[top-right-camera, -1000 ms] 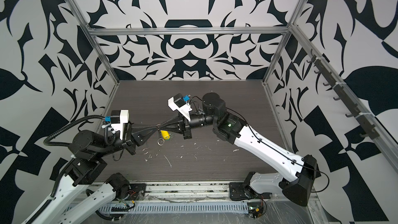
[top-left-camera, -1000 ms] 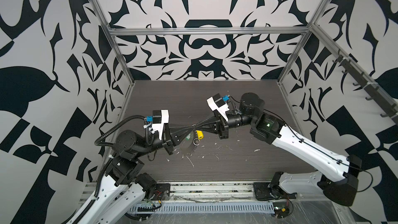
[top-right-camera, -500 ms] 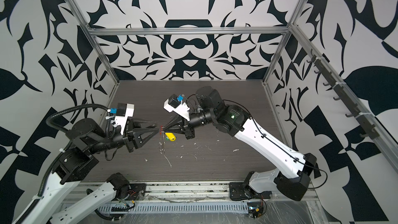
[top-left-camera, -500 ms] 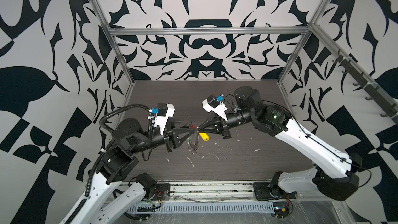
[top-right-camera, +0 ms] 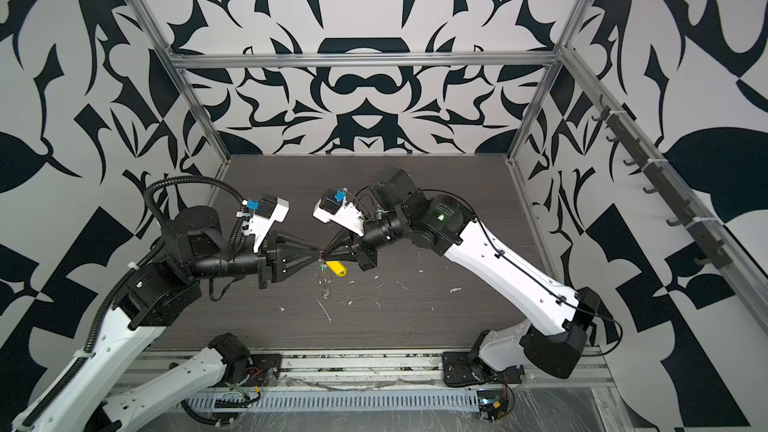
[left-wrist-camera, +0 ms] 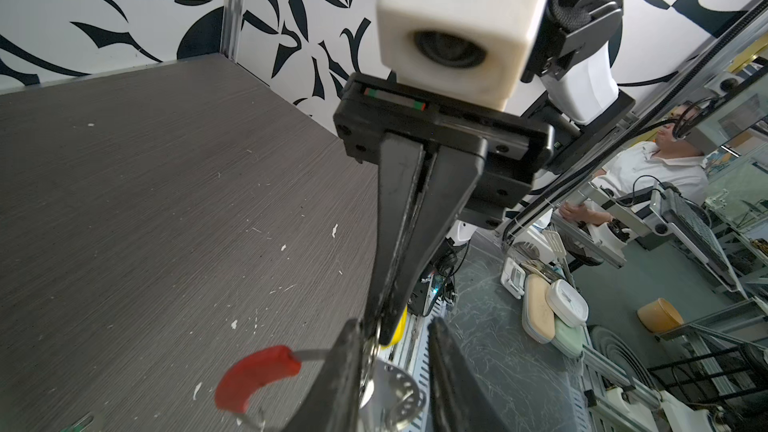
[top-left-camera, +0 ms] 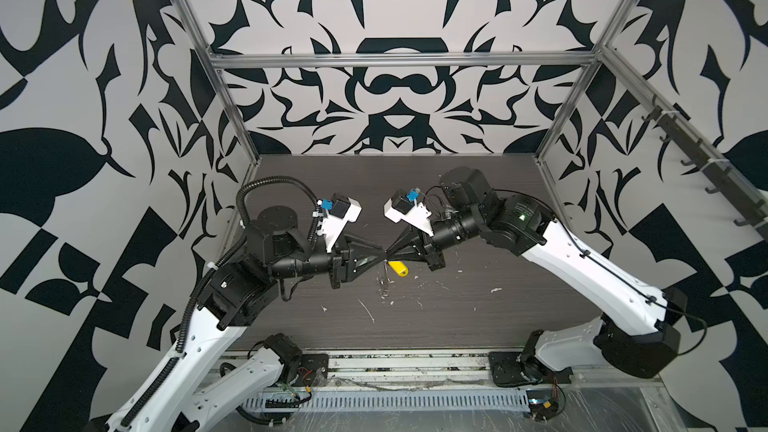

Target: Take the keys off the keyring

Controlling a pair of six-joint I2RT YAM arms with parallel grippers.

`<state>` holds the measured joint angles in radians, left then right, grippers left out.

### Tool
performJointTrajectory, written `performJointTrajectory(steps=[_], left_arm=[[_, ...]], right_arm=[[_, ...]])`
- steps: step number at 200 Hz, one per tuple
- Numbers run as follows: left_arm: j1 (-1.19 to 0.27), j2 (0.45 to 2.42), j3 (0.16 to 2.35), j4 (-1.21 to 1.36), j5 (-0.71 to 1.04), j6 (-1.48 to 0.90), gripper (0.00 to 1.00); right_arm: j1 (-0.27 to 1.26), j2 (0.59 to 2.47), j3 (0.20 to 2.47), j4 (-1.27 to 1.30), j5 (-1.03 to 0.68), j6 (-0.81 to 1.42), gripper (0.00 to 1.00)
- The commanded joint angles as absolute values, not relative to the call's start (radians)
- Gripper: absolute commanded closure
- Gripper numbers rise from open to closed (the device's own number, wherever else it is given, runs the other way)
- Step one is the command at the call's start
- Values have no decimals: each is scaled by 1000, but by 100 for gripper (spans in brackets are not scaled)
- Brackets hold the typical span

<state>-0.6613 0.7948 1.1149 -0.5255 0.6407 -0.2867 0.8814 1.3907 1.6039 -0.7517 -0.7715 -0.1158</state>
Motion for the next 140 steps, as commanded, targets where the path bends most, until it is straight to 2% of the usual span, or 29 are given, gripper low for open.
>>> performJointTrajectory(steps=[1,34,78,109,112,126,140], left_arm=[[-663,801,1144,-585,648,-269,71],[-663,815,1140,-579,656,-272,74],[-663,813,1132,-551,633,-280,100],[-663,767,1091,-467,568,-295,100],[-663,762,1084,-458,563,-296,100],[-663,725,1048,-398,531,-302,100],[-663,684,1005,-330,509,-318,100]], right_arm=[[884,1362,1650,-726,-768,-126,100],[885,1361,1647,-702,-763,-110,100],[885,1361,1642,-676,-767,-92,100],[885,1342,1606,-617,-748,-65,100],[885,1337,1597,-607,-742,-60,97],[886,1307,1549,-543,-709,-40,71],[886,1269,1487,-466,-686,-21,59]])
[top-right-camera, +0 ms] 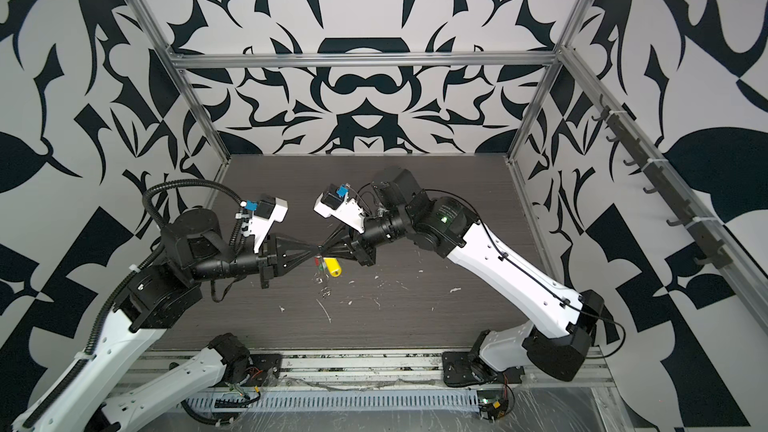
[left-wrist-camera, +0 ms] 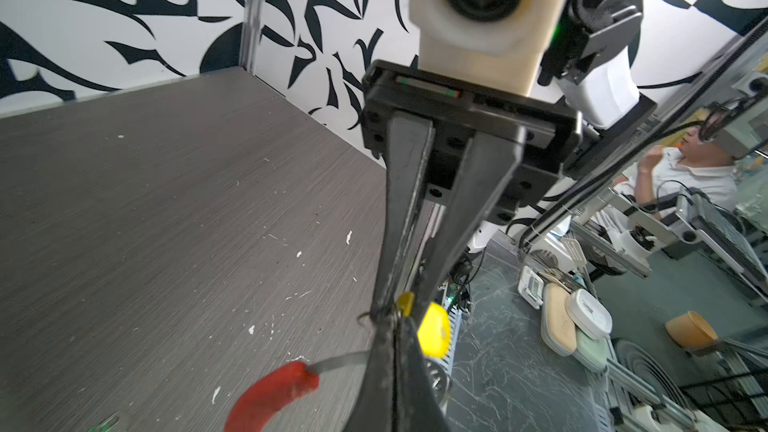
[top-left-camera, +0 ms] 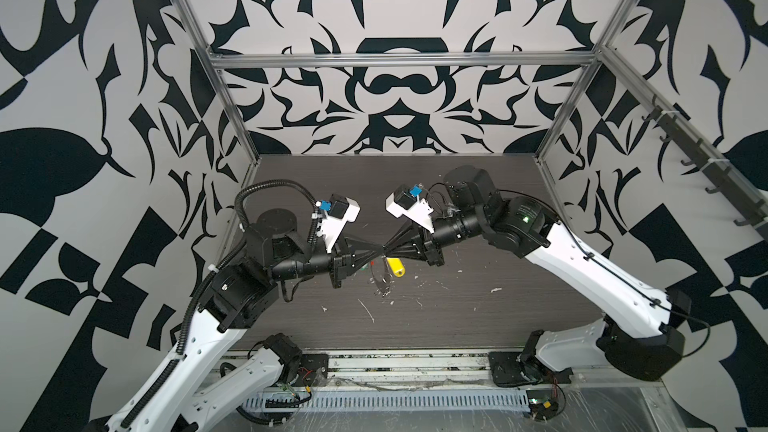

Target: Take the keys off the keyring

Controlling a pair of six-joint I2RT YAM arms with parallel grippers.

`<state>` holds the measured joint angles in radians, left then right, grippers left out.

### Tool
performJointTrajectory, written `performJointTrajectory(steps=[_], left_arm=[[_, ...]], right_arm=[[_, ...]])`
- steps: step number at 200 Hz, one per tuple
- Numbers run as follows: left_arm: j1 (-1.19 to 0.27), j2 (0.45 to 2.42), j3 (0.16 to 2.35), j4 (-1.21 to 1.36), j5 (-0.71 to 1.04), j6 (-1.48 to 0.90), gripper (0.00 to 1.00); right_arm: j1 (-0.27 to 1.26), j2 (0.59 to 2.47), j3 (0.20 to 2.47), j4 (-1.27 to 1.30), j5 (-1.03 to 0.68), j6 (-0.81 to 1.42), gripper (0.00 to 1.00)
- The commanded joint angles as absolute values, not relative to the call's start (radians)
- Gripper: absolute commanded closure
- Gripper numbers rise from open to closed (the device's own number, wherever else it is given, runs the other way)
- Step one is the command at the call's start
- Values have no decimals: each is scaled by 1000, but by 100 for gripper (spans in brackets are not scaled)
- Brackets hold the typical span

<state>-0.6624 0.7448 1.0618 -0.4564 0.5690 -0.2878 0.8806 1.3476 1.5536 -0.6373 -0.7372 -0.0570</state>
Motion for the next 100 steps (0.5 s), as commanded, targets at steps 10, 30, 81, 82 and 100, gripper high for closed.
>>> performJointTrajectory(steps=[10,30,81,82,100], left_arm=[[-663,662,979,-283,503,-324,100],[-663,649,960,-240,496,-335,100],[-663,631,934,-177,506,-348,100],[-663,631,934,-176,506,-348,100],[-663,623,922,-150,520,-361,100]], right_arm=[[885,1253,1454,-424,-688,-6,56],[885,1240,1416,-380,-731,9,53],[885,1202,1323,-243,-712,45,47],[885,1201,1321,-241,-711,45,47],[885,1196,1306,-220,-701,45,47]])
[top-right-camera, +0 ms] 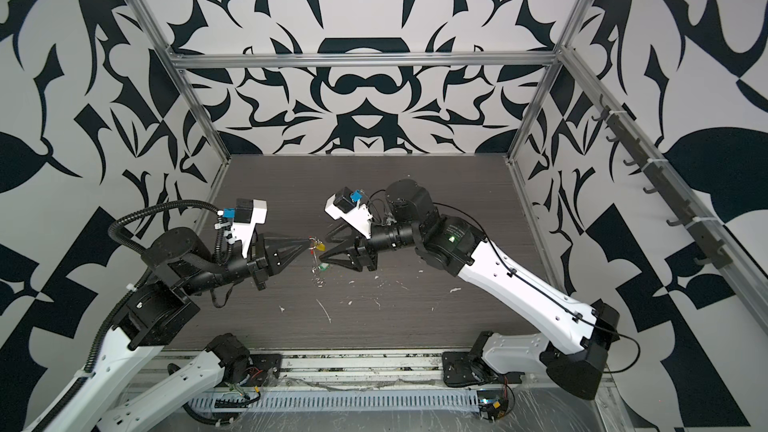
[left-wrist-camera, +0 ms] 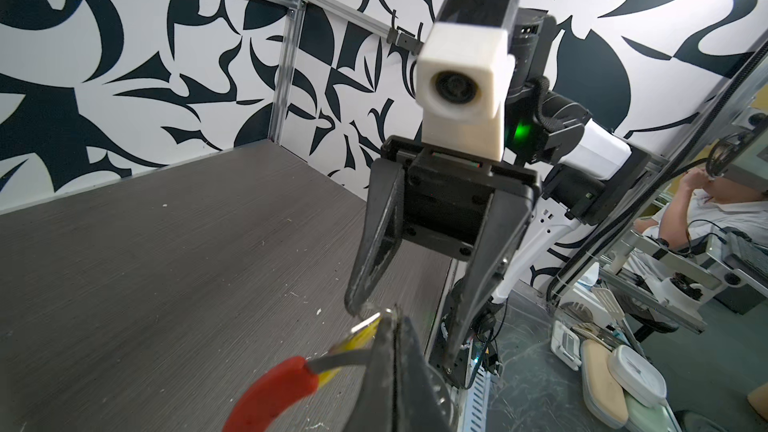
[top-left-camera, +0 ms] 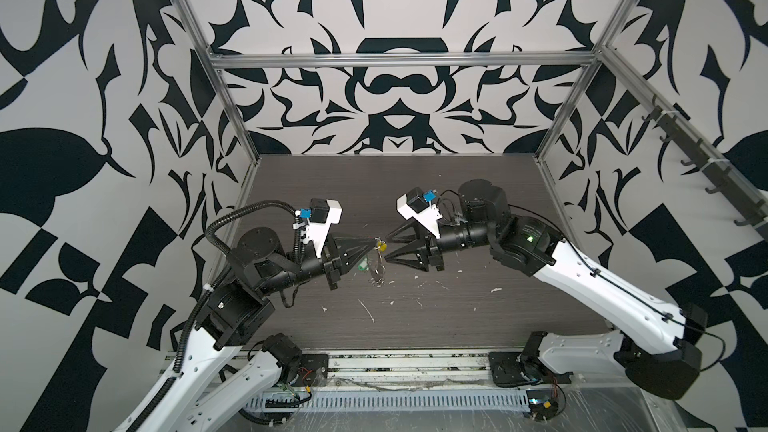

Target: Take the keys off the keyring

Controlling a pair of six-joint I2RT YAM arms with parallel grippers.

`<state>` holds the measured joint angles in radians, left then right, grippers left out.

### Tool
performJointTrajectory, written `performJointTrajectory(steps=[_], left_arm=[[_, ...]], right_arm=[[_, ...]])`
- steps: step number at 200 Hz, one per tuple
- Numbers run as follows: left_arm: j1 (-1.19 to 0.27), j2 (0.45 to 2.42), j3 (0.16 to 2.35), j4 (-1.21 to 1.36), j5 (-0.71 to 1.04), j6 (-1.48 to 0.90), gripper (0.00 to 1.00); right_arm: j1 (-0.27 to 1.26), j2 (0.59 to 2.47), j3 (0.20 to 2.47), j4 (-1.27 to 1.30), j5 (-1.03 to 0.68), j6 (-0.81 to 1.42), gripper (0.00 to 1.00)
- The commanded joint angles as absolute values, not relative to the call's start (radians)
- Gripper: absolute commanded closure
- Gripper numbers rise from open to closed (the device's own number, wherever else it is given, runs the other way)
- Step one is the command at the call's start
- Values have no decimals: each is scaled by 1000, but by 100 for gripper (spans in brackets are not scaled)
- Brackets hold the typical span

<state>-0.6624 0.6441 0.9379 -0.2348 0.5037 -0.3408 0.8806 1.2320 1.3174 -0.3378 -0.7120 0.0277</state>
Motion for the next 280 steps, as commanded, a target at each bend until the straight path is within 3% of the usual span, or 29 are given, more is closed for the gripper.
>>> performJointTrajectory(steps=[1,57,109,127,209,262,280], left_arm=[[-664,623,922,-148,521,-361,100],[-663,625,913,-114,557,-388,100],[-663,603,875,-35,517,-419,100],[-664,591,852,10,500,-432,100],[-663,549,766,223,434,-463,100],[-663,573,778,217,505,-458,100],[-663,576,795,154,523,-443,100]], right_arm=[[885,1197,1305,-220,-699,45,47],[884,1211,1282,-149,-678,68,47],[886,1240,1291,-131,-750,93,82],[885,1243,1291,-130,-764,101,100],[900,1277,1237,-116,-801,150,100],[901,1276,1212,-120,-767,159,100],[901,1222,1225,-166,-701,119,80]])
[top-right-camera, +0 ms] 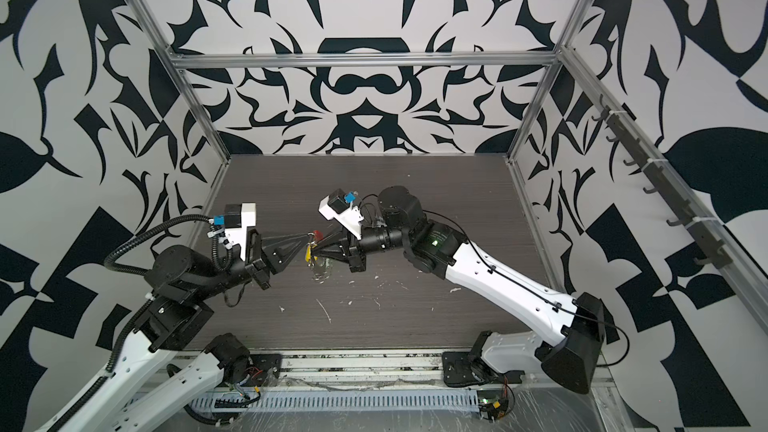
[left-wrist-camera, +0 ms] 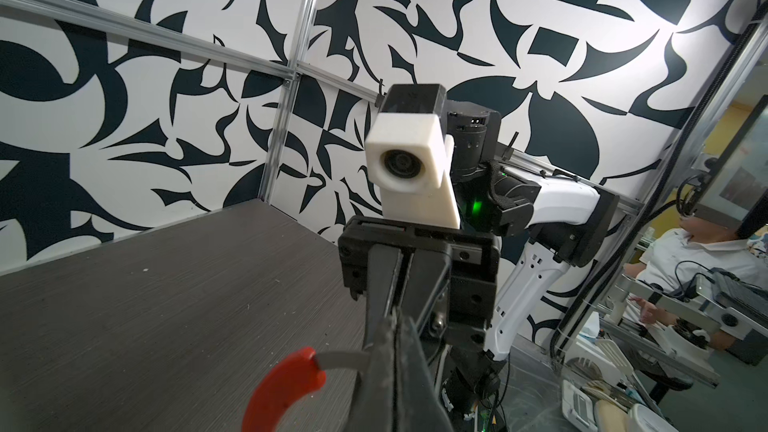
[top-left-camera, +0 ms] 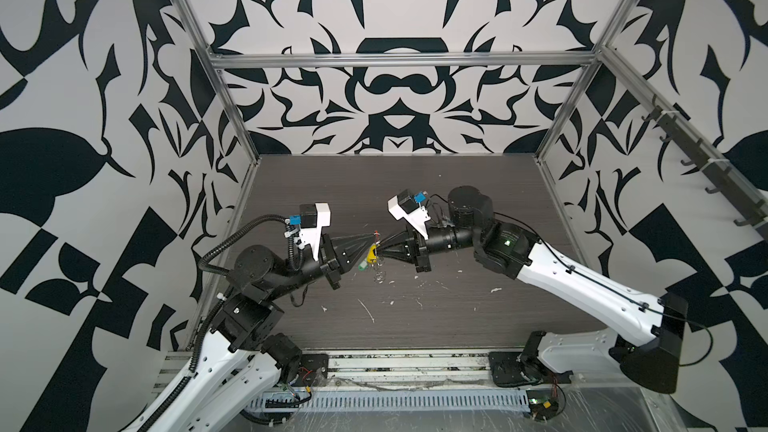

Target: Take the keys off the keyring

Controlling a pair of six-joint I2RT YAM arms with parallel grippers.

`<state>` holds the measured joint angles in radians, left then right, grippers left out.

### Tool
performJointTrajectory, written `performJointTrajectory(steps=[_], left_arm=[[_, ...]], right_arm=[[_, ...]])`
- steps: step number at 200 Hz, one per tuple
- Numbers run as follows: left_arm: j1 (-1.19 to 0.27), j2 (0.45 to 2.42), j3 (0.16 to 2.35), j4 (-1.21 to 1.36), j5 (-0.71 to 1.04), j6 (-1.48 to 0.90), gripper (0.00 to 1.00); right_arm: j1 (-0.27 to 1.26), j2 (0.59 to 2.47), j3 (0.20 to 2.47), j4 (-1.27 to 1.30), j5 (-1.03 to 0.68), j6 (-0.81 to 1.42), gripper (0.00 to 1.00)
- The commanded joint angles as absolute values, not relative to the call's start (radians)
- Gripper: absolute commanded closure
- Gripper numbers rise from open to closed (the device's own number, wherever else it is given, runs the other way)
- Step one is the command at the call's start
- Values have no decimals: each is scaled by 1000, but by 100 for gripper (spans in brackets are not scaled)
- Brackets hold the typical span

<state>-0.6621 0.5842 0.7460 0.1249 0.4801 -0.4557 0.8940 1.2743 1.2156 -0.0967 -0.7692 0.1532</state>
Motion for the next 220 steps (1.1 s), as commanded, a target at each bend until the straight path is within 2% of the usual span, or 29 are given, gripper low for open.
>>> performJointTrajectory(steps=[1,17,33,132,161,194,220], left_arm=[[-663,577,796,151,523,-442,100],[-663,571,807,96,526,-422,100],[-664,568,813,58,518,-399,100],[-663,570,783,148,552,-420,100],[-663,563,779,144,536,-422,100],[-663,562,774,153,527,-425,100],[-663,562,773,159,526,-426,100]], right_arm=[[902,1218,1225,-168,-697,116,78],[901,1155,1226,-176,-654,95,65],[902,1116,1244,-174,-647,86,59],[901,1204,1279,30,-666,165,57],[902,1206,1264,49,-691,183,64],[901,1225,1269,56,-732,202,82],[901,1241,1270,66,-764,219,91]])
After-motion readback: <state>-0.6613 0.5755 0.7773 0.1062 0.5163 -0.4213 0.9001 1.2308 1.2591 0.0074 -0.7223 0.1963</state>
